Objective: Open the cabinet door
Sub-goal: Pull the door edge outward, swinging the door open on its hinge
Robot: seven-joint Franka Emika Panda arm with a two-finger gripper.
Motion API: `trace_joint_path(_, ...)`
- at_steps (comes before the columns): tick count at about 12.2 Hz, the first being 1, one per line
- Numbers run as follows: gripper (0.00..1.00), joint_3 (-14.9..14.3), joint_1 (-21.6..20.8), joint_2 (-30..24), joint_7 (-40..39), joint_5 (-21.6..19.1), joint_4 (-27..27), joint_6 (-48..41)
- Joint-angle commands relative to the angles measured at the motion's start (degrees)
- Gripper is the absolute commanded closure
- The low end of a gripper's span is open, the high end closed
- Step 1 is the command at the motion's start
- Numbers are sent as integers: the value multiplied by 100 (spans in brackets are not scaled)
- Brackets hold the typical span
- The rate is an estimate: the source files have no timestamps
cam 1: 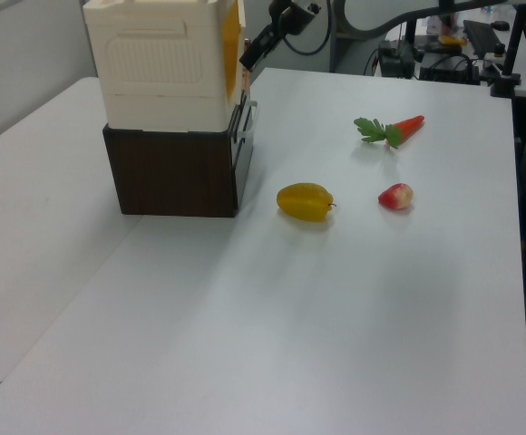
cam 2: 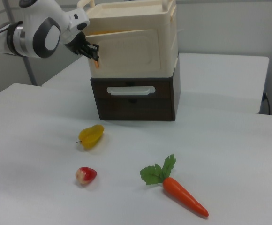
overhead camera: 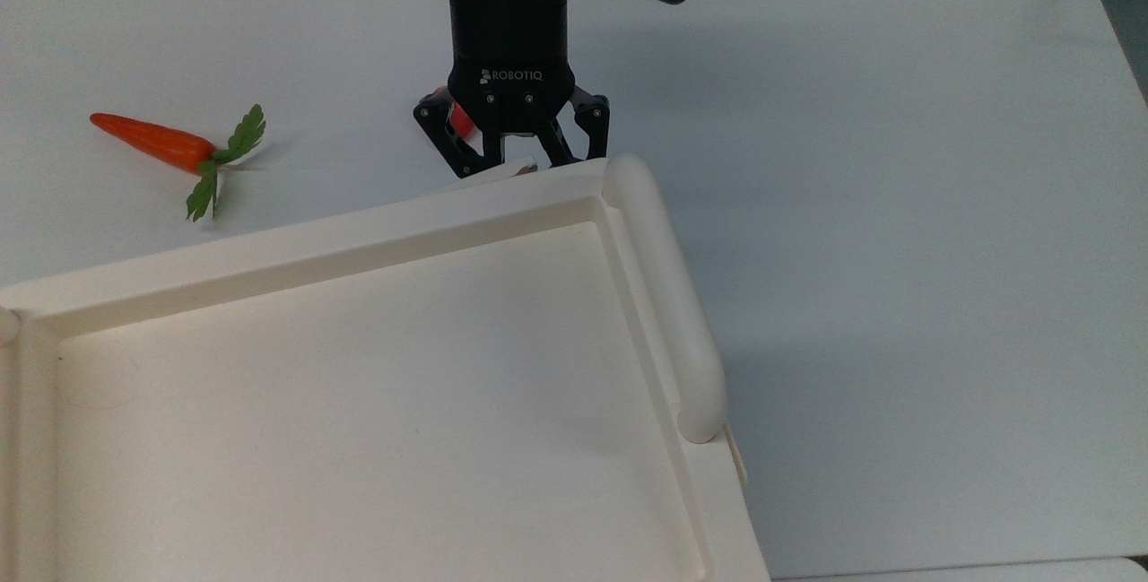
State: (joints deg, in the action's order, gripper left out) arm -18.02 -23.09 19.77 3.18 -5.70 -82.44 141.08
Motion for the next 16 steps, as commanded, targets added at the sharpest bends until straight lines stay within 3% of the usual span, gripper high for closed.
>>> trace_joint_path(1,100,-27,120,-298,69,16,-272,-492)
trace_joint_path(7,100,-18,489,-895,-282,16,-281,-2229)
trace_joint_path(9,94,-35,735,-1115,-467,16,-281,-3004)
trace_joint_path(10,85,-35,893,-1177,-494,16,-281,-3320)
trace_joint_path(12,46,-53,1148,-1213,-511,33,-255,-3796)
trace_joint_path(14,20,-53,1446,-1300,-590,42,-246,-4043)
trace_joint_path(15,0,-53,1648,-1405,-652,42,-246,-4236)
trace_joint_path(16,0,-53,1842,-1502,-652,42,-229,-4525)
